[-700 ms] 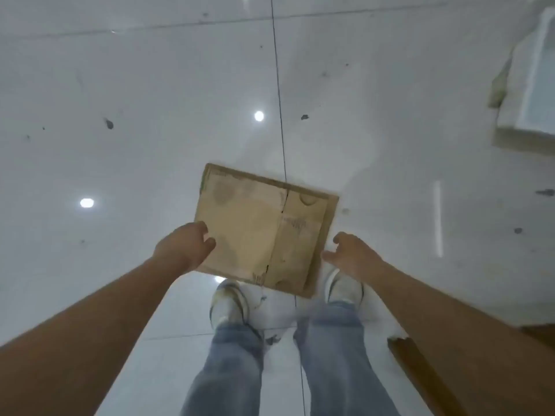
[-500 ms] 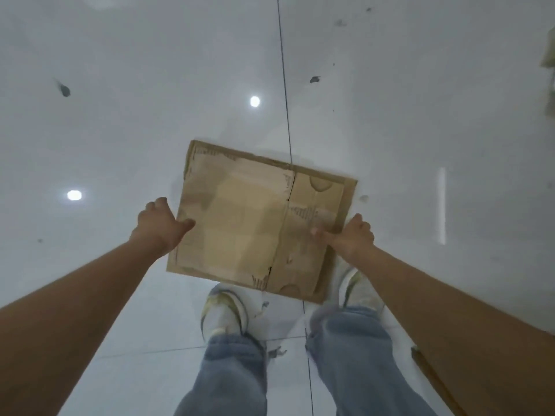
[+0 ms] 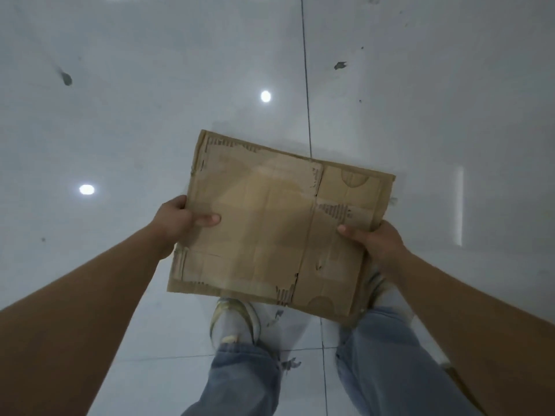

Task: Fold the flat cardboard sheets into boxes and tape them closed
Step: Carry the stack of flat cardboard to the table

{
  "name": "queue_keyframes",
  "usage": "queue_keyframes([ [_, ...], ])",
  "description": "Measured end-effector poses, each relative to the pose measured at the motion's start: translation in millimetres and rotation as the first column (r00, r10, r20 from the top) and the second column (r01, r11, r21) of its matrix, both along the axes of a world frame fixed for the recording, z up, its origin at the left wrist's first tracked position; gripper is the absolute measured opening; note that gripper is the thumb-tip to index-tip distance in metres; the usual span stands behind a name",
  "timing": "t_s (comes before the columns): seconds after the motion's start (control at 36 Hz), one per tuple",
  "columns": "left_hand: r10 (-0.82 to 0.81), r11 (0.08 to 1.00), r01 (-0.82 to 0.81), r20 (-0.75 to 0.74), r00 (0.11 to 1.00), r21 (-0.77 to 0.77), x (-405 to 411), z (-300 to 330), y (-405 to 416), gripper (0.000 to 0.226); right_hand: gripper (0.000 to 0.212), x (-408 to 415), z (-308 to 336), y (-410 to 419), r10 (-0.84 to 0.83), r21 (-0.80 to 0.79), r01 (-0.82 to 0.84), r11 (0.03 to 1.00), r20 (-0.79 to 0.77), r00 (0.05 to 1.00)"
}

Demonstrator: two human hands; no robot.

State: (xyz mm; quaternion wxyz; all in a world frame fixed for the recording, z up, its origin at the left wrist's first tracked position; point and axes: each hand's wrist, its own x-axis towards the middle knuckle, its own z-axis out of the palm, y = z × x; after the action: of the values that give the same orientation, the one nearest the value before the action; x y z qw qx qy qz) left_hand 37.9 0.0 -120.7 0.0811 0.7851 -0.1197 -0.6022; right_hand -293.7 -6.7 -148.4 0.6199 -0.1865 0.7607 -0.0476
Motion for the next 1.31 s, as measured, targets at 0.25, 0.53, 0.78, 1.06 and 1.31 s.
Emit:
queue_keyframes([
  [0.25, 0.011, 0.996, -0.02, -0.098, 0.995, -0.09, -16.8, 148.7, -77.0, 0.05, 0.057, -12.8, 140.3, -68.7, -0.046, -0.034, 0.048, 0.998, 0.054, 0.997],
  [0.53, -0.22, 0.928, 0.206, -0.012, 0.975, -0.309, -44.9, 445.2, -244.1, 0.047, 0.088, -39.6, 436.1, -229.2, 0.009, -0.299, -0.001, 0.954, 0.023, 1.0],
  [0.78, -0.34, 0.743, 0.394, 0.202, 0.919, -0.542, -103.5, 786.7, -338.0, 0.049, 0.037, -98.1, 774.3, -320.7, 0.038, -0.694, -0.075, 0.716, -0.068, 0.997],
  [1.06, -0.237, 0.477, 0.408, 0.333, 0.913, -0.779, -154.7, 1084.1, -302.9, 0.034, 0.092, -145.7, 1094.9, -296.7, -0.036, -0.859, -0.205, 0.468, -0.25, 0.967],
  [1.31, -0.223, 0.293, 0.472, 0.42, 0.88, -0.832, -155.3, 1268.7, -244.4, 0.039, 0.054, -154.1, 1280.2, -225.5, -0.072, -0.94, -0.268, 0.211, -0.288, 0.955],
])
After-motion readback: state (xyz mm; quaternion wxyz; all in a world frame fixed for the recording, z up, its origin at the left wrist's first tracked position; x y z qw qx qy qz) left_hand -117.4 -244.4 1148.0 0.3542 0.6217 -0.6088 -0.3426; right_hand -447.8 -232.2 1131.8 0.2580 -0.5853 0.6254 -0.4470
